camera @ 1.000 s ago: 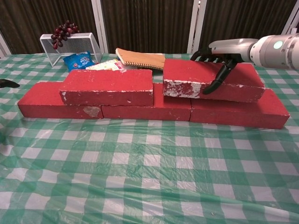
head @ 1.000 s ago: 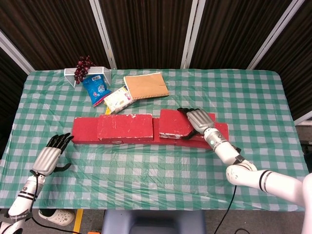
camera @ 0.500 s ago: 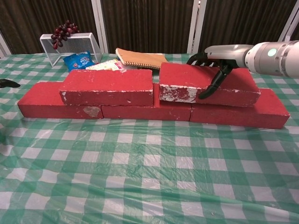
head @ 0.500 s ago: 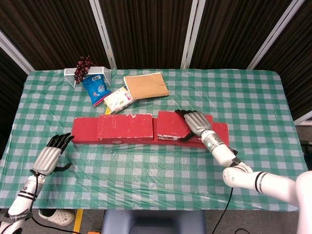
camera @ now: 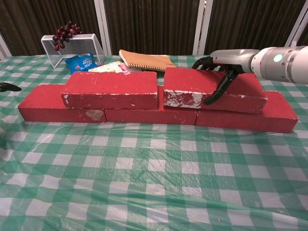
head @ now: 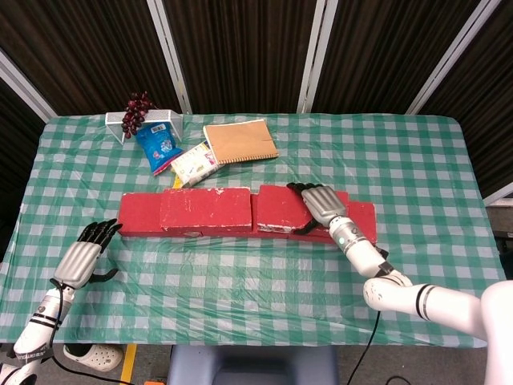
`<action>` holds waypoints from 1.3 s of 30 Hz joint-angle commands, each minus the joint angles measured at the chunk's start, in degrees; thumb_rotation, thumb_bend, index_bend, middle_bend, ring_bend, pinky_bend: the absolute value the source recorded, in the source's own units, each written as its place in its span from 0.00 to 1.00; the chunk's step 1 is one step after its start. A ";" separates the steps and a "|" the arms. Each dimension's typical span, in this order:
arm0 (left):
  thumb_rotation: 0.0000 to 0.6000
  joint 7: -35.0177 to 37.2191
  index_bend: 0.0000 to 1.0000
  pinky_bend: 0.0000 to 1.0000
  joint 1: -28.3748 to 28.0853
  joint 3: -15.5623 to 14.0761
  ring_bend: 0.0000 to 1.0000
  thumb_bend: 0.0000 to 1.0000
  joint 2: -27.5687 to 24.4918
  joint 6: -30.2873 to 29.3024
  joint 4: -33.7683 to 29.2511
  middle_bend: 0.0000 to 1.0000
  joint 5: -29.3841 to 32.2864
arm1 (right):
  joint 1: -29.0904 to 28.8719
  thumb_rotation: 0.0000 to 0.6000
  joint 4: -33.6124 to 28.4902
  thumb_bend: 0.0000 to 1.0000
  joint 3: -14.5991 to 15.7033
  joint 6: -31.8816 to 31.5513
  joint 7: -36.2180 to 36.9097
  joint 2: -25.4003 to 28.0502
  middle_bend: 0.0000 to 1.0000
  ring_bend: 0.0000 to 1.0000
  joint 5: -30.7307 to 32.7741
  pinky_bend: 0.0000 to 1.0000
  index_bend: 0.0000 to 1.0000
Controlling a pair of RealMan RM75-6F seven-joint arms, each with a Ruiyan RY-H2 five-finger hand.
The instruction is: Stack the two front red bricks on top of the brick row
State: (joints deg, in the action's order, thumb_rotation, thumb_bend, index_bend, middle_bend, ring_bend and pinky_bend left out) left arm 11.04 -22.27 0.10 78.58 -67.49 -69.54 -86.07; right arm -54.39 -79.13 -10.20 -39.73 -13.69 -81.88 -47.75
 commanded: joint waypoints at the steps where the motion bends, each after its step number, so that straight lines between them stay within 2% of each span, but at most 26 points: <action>1: 1.00 0.06 0.00 0.04 0.02 0.03 0.00 0.26 0.02 -0.09 0.08 0.00 -0.02 | -0.33 1.00 -0.15 0.19 0.25 0.75 -0.27 0.22 0.26 0.14 0.75 0.40 0.17; 4: 1.00 0.28 0.00 0.04 -0.03 0.02 0.00 0.26 0.05 -0.01 0.18 0.00 -0.07 | -0.58 1.00 -0.27 0.18 0.39 1.07 -0.38 0.33 0.19 0.07 1.19 0.38 0.09; 7: 1.00 0.40 0.00 0.04 -0.07 0.00 0.00 0.26 0.06 0.12 0.26 0.00 -0.09 | -0.74 1.00 -0.32 0.15 0.51 1.19 -0.41 0.33 0.15 0.02 1.34 0.35 0.05; 12: 1.00 0.87 0.00 0.04 -0.10 0.06 0.00 0.26 0.05 0.13 0.41 0.00 -0.10 | -0.99 1.00 -0.69 0.13 0.68 1.21 -0.50 0.46 0.13 0.00 1.69 0.35 0.00; 20: 1.00 1.18 0.00 0.04 -0.18 0.05 0.00 0.26 0.06 0.34 0.60 0.00 -0.09 | -1.31 1.00 -0.28 0.12 1.02 0.77 -0.87 -0.02 0.11 0.00 1.84 0.35 0.00; 30: 1.00 1.15 0.00 0.04 -0.29 0.02 0.00 0.26 0.03 0.70 0.55 0.00 0.00 | -1.62 1.00 -0.33 0.09 1.16 0.92 -0.91 0.03 0.04 0.00 2.50 0.31 0.00; 39: 1.00 1.31 0.00 0.04 -0.35 0.05 0.00 0.26 0.10 0.78 0.73 0.00 0.02 | -1.93 1.00 -0.16 0.06 1.42 0.76 -1.28 -0.18 0.02 0.00 3.23 0.30 0.00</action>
State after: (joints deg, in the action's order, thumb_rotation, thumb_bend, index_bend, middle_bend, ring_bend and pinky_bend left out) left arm 12.35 -22.61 0.15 78.67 -66.72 -68.81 -86.05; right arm -56.30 -79.30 -8.80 -38.95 -14.94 -82.03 -44.54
